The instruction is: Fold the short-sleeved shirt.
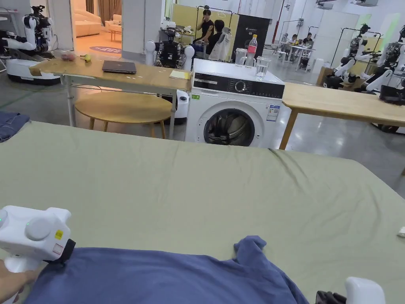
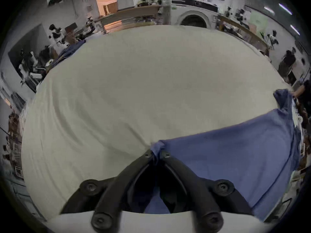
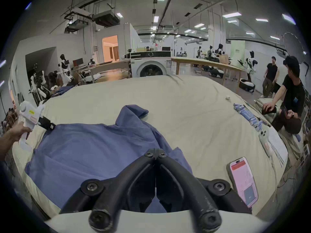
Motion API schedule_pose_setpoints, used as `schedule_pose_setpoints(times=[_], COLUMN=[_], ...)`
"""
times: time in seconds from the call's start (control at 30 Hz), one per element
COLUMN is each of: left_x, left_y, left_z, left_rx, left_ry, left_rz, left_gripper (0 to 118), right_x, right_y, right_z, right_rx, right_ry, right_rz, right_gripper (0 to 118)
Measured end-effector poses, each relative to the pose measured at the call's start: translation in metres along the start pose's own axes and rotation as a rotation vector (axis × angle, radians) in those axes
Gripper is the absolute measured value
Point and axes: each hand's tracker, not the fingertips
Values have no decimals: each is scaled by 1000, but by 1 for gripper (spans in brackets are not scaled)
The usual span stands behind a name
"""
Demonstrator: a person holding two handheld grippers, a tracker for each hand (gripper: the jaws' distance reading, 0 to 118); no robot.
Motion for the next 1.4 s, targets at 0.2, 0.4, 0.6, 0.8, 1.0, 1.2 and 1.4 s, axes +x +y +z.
schedule_pose_setpoints(times=[0.2,0.4,0.6,0.8,1.0,1.2,1.4], left_x=[-14,-8,-12,-11,-6,-5,-12], left_y=[-22,-36,-43,-44,-44,-46,-43], left_z=[36,50,54,54,48,50,64], left_rx=[78,103,95,87,73,71,96], left_ry=[-23,-16,-10,-6,4,-1,-16], left_rz=[51,45,52,42,30,48,69], left_gripper=[0,0,0,0,0,0,0], right_x=[13,11,7,10,-6,-10,10], right_y=[55,82,77,63,56,55,72], right_z=[-51,-133,-182,-205,-207,-203,-165], right_rx=[-137,-306,-436,-525,-494,-464,-330], right_ry=[19,89,66,101,70,85,108], right_rz=[46,40,80,65,156,207,116], right_gripper=[9,49,49,47,33,0,0])
